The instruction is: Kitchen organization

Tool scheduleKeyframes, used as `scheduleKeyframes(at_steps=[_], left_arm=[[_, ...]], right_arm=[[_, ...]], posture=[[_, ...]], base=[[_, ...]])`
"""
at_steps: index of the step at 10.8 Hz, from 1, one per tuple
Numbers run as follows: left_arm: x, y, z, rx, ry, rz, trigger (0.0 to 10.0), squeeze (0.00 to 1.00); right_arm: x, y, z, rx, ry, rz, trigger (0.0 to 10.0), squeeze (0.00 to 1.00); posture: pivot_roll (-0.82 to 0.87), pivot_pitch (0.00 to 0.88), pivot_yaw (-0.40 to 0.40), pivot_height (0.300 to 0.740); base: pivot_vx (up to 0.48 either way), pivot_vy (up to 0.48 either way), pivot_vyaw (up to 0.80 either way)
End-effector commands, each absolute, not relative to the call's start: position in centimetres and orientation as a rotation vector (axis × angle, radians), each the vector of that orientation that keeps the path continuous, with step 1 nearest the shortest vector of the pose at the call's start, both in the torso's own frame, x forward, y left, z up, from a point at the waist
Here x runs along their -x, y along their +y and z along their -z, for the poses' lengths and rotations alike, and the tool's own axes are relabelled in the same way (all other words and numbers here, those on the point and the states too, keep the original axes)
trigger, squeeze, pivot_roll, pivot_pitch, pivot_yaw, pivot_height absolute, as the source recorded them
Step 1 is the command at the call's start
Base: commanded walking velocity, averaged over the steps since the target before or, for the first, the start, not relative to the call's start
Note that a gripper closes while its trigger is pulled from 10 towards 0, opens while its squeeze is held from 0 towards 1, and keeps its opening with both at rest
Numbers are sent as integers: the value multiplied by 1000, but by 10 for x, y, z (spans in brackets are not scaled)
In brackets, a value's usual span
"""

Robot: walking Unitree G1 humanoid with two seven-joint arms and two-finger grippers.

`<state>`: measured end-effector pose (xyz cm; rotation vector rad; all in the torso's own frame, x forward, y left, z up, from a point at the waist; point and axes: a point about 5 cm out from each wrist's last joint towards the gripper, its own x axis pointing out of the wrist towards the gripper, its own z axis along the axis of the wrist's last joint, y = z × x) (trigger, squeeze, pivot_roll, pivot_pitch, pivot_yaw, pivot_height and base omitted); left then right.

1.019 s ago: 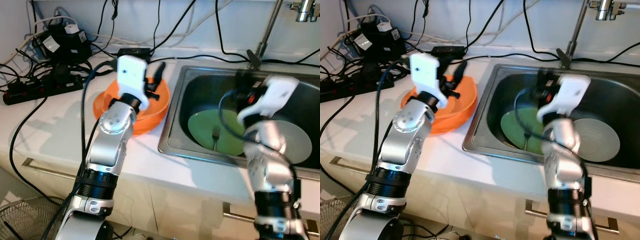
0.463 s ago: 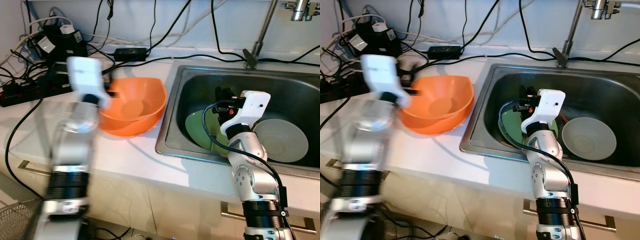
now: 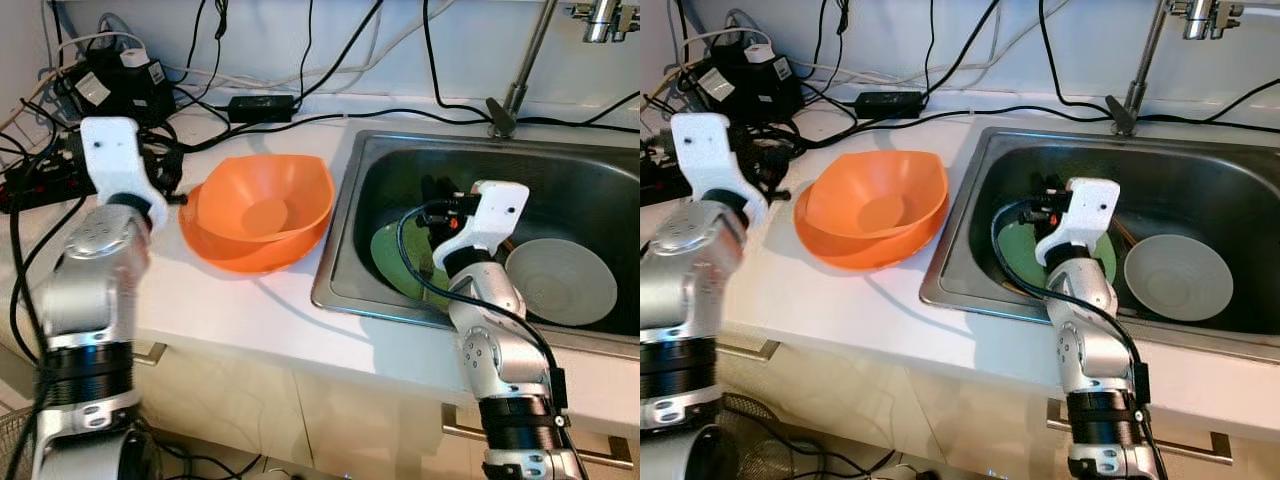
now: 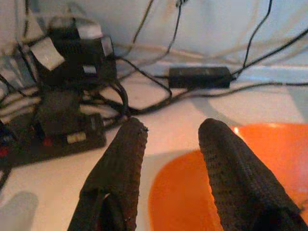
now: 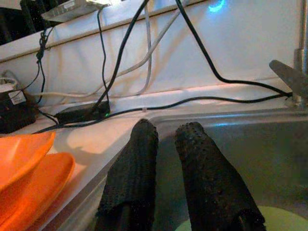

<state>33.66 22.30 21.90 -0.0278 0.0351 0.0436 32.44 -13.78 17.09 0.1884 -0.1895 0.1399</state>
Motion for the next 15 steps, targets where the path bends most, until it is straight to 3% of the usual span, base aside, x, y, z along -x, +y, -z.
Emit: scheduleKeyframes(at_steps=[1,2,3,8,14,15], left_arm=[[-335,229,-217,39,57,-49,10000,1000],[-335,225,-209,67,128,9,10000,90],[-335,220,-203,72,173,49,10000,0],[-334,213,-189,80,288,109,10000,0],[-335,200,-178,295,350,156,10000,0],[-336,197,-180,312,339,168,0,0]], right_arm=[[-326,-135,-171,-186,-180,-151,10000,0],[-327,-136,-172,-185,-185,-147,10000,0],[-328,-136,-172,-186,-188,-145,10000,0],[-328,-134,-173,-192,-196,-147,10000,0],[-329,-134,-173,-196,-193,-150,10000,0],[-329,-135,-173,-195,-194,-146,10000,0]], posture=[[76,0,87,740],[71,0,88,740],[68,0,91,740],[60,0,107,740],[58,0,104,740],[57,0,104,740]], base=[[0,0,0],[0,0,0],[0,0,0],[0,0,0],[0,0,0],[0,0,0]])
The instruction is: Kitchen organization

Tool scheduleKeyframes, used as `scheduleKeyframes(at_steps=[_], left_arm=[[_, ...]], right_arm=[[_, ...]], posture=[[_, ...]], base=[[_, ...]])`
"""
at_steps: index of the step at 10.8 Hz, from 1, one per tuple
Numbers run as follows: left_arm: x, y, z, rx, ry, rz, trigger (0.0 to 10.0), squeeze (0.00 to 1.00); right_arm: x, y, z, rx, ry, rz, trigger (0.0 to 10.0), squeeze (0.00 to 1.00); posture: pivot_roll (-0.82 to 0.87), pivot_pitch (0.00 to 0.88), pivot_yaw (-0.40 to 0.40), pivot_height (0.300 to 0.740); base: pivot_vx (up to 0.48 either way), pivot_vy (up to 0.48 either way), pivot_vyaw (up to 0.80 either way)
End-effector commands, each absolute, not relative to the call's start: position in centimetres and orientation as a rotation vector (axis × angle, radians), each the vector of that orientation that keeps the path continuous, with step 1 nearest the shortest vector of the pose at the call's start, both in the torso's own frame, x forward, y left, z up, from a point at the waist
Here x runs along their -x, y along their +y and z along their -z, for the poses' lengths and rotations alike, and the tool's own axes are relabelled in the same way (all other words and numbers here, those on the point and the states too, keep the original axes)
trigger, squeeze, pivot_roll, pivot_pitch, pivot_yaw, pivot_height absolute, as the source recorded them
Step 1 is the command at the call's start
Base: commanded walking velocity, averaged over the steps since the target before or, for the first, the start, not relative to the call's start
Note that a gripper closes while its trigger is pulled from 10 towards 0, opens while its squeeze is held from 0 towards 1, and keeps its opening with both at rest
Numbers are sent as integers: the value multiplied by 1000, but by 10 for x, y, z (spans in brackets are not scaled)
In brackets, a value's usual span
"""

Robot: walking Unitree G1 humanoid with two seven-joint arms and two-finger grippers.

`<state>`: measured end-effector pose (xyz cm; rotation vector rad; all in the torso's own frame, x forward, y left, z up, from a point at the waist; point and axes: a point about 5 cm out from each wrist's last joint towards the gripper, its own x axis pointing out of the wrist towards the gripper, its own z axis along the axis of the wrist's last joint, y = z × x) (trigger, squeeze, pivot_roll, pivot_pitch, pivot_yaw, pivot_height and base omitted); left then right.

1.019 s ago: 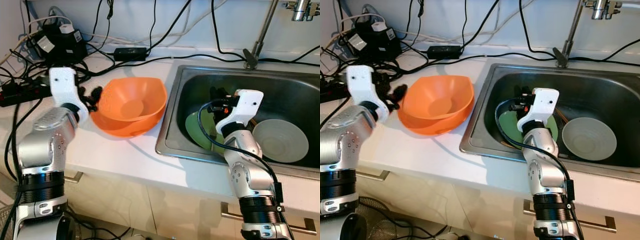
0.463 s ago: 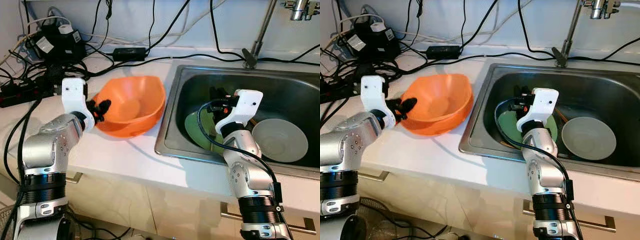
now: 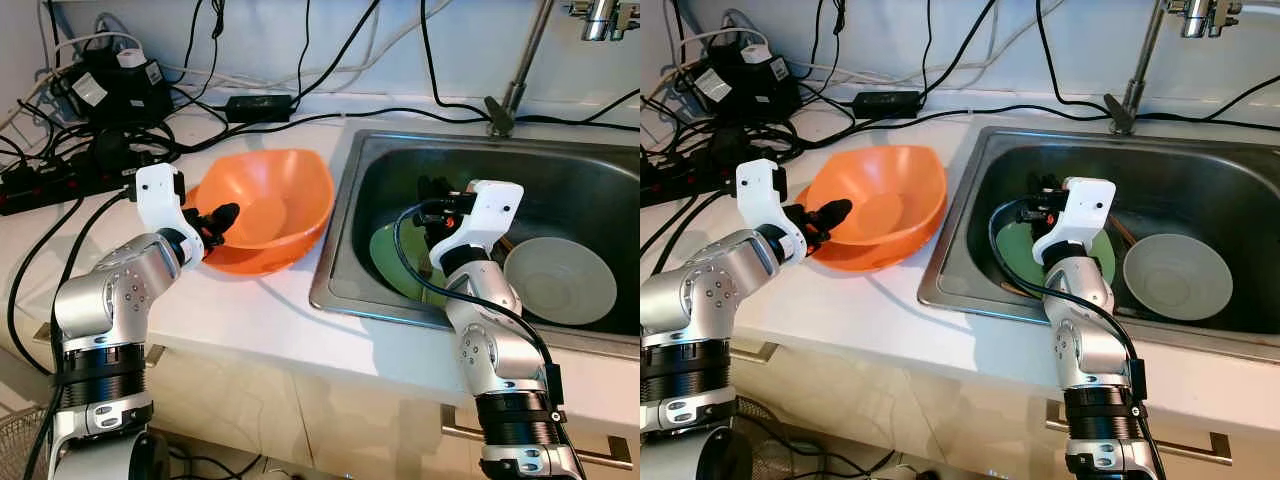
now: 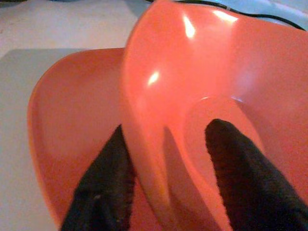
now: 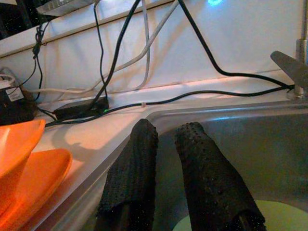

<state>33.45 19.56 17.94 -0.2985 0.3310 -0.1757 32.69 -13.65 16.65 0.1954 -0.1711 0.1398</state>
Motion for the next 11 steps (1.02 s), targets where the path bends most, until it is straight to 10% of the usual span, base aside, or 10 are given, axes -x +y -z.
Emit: scheduleKeyframes(at_steps=[1,11], left_arm=[[-336,197,-180,310,334,166,0,0],[-336,194,-181,394,277,111,0,0]], right_arm=[[-329,-135,-173,-195,-195,-144,10000,0],[-334,-135,-174,-213,-184,-134,10000,0]], posture=[[57,0,103,740],[72,0,82,740]], base=[[0,0,0],[0,0,0]])
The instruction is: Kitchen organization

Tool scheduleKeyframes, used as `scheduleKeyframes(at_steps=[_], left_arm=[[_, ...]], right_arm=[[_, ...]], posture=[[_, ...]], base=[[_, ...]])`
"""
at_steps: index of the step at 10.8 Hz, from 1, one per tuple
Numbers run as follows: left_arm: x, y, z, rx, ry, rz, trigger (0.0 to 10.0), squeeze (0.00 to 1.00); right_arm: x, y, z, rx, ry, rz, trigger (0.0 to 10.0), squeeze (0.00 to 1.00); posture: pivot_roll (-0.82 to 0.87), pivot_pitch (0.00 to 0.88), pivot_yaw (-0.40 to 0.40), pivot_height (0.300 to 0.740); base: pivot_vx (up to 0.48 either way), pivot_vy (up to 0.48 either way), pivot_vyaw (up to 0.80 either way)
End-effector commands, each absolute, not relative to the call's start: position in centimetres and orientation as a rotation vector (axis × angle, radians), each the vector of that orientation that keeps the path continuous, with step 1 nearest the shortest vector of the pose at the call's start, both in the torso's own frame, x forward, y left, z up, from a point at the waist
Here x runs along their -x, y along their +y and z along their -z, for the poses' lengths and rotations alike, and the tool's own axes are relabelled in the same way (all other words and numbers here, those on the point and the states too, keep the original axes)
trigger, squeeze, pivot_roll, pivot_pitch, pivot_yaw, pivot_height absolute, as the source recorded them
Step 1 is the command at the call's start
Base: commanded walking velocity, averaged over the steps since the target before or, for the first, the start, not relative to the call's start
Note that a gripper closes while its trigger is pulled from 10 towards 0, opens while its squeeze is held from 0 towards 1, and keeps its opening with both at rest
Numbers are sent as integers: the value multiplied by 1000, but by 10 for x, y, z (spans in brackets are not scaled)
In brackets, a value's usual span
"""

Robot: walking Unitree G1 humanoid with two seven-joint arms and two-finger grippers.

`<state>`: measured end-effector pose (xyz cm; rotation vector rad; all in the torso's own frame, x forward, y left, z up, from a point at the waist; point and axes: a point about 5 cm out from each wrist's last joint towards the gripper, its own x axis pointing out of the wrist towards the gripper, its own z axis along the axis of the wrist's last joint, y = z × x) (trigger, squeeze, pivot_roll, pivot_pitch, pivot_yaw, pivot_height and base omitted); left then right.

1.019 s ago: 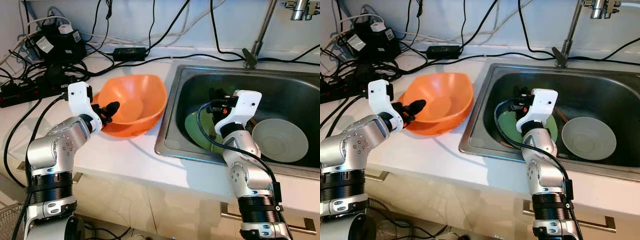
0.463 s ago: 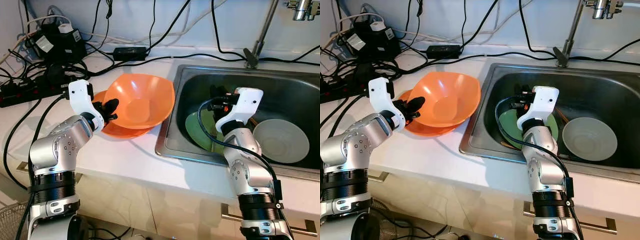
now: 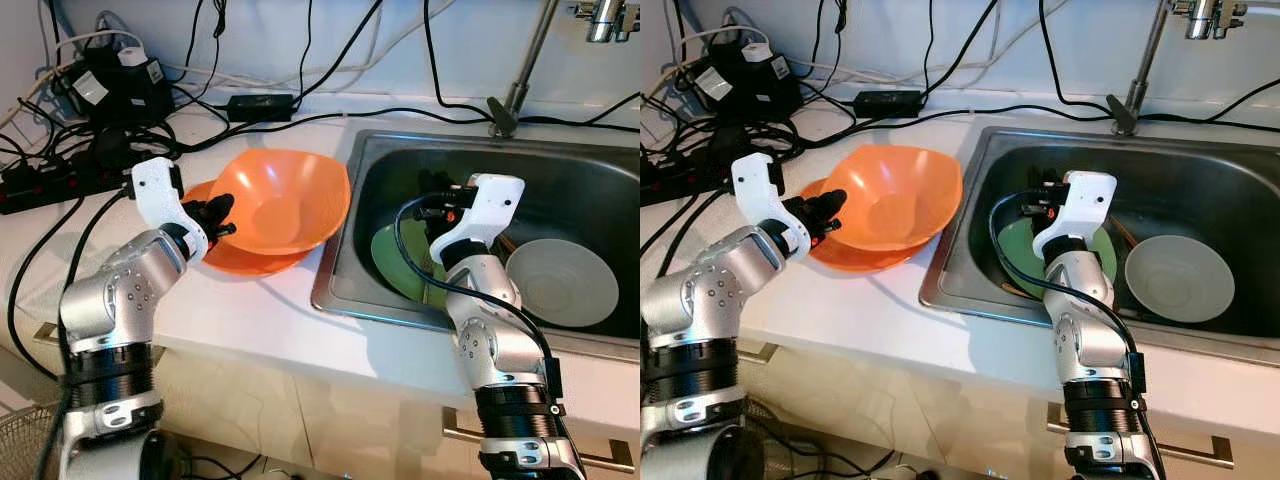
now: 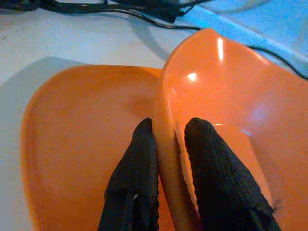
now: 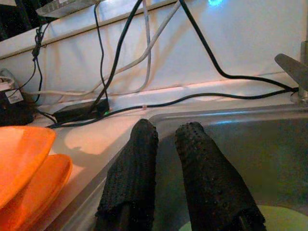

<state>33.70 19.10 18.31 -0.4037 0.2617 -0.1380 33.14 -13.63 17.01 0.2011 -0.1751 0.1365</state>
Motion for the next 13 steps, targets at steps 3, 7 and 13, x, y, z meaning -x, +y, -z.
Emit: scheduleKeyframes(at_steps=[3,7,13], left_arm=[[-339,194,-187,457,225,100,0,0],[-344,192,-212,590,18,68,0,0],[-345,164,-232,726,-153,161,4510,0]], right_arm=[[-335,-136,-174,-214,-181,-131,10000,0],[-338,-139,-179,-260,-190,-116,10000,0],[-343,-138,-188,-356,-208,-117,10000,0]], posture=[[72,0,76,740],[65,0,69,740],[54,0,79,740]], base=[[0,0,0],[0,0,0],[0,0,0]])
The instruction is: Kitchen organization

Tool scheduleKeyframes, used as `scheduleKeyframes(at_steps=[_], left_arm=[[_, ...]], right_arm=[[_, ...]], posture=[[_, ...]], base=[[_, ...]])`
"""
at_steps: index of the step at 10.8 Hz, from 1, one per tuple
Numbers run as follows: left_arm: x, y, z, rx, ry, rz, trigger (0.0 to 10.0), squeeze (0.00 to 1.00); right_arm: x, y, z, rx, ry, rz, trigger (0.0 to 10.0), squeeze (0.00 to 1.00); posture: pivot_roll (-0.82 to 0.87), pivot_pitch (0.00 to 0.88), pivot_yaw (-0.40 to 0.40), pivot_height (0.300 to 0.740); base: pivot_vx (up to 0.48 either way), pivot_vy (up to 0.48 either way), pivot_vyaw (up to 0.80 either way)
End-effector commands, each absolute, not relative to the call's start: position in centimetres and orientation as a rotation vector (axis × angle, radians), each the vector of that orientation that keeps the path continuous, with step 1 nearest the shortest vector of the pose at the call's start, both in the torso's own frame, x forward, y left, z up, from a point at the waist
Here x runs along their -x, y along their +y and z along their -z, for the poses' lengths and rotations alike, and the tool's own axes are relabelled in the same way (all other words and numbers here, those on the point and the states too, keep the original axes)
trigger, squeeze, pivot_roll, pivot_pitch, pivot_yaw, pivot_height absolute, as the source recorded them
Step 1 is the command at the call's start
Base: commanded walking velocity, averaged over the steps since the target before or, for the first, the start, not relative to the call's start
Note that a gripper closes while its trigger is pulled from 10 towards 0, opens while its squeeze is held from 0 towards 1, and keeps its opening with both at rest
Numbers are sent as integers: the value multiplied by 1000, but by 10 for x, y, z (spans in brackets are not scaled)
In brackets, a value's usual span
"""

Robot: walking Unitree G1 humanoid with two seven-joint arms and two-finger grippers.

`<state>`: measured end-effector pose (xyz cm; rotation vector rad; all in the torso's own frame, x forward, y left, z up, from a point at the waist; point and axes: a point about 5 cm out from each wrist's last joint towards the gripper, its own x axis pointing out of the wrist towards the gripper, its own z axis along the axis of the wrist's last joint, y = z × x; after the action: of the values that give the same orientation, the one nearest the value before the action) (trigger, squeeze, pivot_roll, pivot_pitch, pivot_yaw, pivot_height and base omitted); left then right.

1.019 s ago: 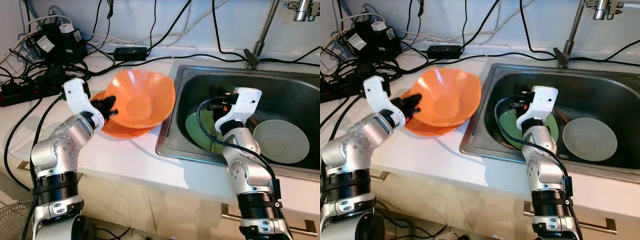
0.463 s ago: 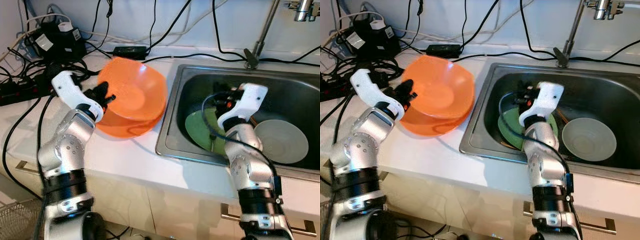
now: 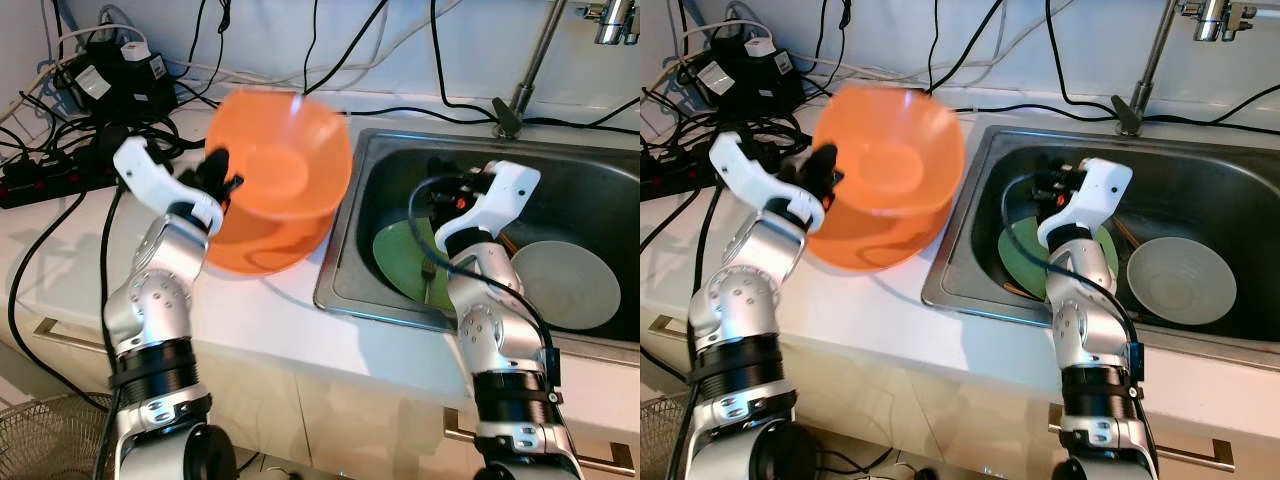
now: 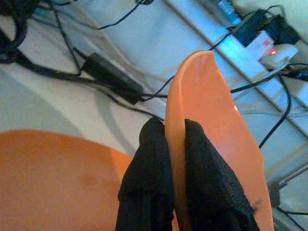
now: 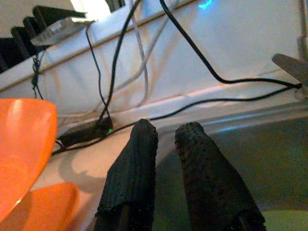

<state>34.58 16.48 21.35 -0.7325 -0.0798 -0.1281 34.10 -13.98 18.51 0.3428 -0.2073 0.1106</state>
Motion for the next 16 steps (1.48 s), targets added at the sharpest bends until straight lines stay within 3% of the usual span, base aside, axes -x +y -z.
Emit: scheduleKeyframes(at_steps=[1,3,4,5,6,7,8,16], left_arm=[[-347,159,-233,693,-162,172,10000,0],[-348,145,-233,670,-155,225,10000,0],[-349,135,-231,631,-142,258,10000,0],[-350,126,-232,619,-146,302,10000,0],[-350,122,-232,616,-143,314,10000,0],[-352,115,-231,605,-138,338,10000,0],[-351,110,-231,605,-140,354,10000,0],[-349,111,-246,652,-238,386,10000,0]], right_arm=[[-343,-138,-191,-380,-217,-127,10000,1000],[-342,-138,-200,-450,-228,-152,10000,1000],[-344,-138,-206,-504,-225,-176,10000,0],[-344,-136,-211,-549,-225,-238,10000,765],[-344,-136,-211,-542,-214,-241,10000,1000],[-343,-134,-210,-565,-191,-257,10000,1000],[-342,-132,-210,-584,-173,-293,10000,0],[-341,-128,-200,-563,-111,-299,10000,0]], posture=[[50,0,81,740],[43,0,87,740],[38,0,91,740],[31,0,96,740],[30,0,96,740],[30,0,98,740],[25,0,101,740],[47,0,83,740]], base=[[0,0,0],[0,0,0],[0,0,0],[0,0,0],[0,0,0],[0,0,0],[0,0,0],[0,0,0]])
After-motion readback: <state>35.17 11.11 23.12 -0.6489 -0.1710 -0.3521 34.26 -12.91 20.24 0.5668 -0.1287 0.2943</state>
